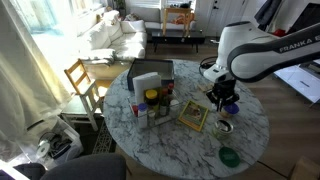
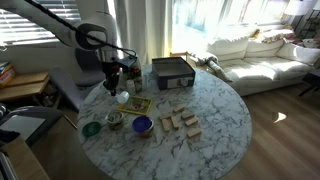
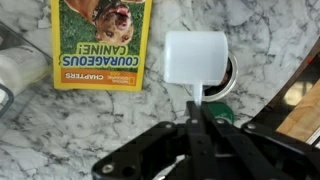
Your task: Spill the transparent measuring cup content in the open container
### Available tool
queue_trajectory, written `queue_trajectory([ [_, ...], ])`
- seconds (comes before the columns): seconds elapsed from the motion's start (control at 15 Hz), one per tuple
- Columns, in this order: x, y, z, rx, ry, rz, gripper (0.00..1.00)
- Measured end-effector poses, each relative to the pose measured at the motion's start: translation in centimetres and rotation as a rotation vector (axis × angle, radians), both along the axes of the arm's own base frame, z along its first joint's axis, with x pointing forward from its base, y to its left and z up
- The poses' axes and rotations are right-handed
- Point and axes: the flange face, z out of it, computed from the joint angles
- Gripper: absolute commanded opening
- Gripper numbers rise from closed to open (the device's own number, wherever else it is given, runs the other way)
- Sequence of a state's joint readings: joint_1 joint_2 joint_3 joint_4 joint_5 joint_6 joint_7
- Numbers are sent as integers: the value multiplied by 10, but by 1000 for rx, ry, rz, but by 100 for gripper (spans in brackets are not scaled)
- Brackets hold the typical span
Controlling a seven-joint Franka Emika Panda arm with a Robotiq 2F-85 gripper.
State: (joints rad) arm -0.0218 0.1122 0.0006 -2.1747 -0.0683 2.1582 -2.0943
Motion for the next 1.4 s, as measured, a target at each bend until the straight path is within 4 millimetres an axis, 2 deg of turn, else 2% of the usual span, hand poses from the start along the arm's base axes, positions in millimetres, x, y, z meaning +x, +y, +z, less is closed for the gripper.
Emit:
queue_trajectory([
  [0.07, 1, 0, -2, -2, 2, 1, 1],
  [0.33, 2, -1, -5, -17, 8, 14, 1],
  [0.53, 4, 0, -11, -72, 51, 86, 1],
  [1.13, 26, 16, -53, -265, 296, 347, 1],
  [1.4, 39, 24, -78, -330, 367, 435, 1],
])
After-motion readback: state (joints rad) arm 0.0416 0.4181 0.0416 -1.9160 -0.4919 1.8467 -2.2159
